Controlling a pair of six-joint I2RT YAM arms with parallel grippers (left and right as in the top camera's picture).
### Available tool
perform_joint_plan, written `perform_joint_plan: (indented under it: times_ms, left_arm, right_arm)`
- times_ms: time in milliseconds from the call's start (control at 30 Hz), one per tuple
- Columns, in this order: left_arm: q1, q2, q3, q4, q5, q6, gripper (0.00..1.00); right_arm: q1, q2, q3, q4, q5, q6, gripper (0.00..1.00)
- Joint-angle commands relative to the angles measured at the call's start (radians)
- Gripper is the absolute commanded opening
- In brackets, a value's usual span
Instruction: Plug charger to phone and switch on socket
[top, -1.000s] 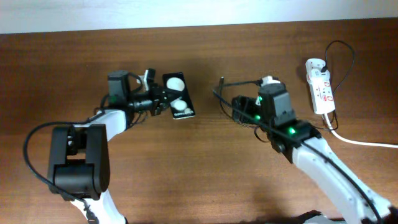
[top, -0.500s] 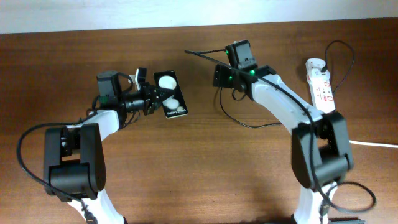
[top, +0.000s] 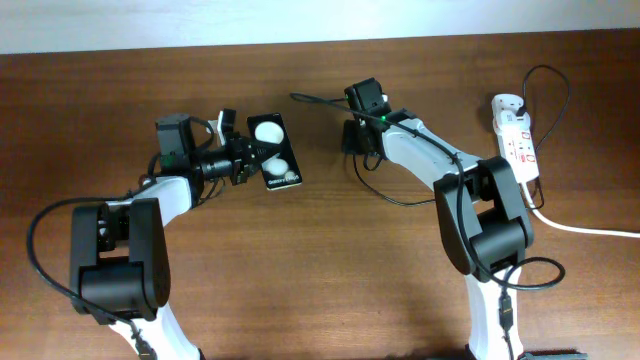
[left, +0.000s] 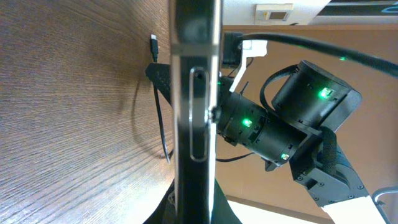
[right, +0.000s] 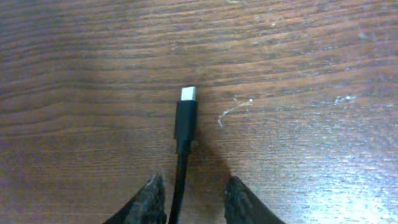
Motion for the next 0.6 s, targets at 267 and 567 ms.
perform_joint_plan:
  times_ms: [267,567]
  left_arm:
    - [0.005,0.003,0.015,0.005,0.037,0.019,0.00]
    - [0.005,0.003,0.015,0.005,-0.017,0.019,0.00]
  right_arm:
    - [0.006,0.016,0.028,-0.130,0.022,0.010,0.04]
    - [0.006,-0.417,0.017,-0.519,-0.140,-0.092,0.04]
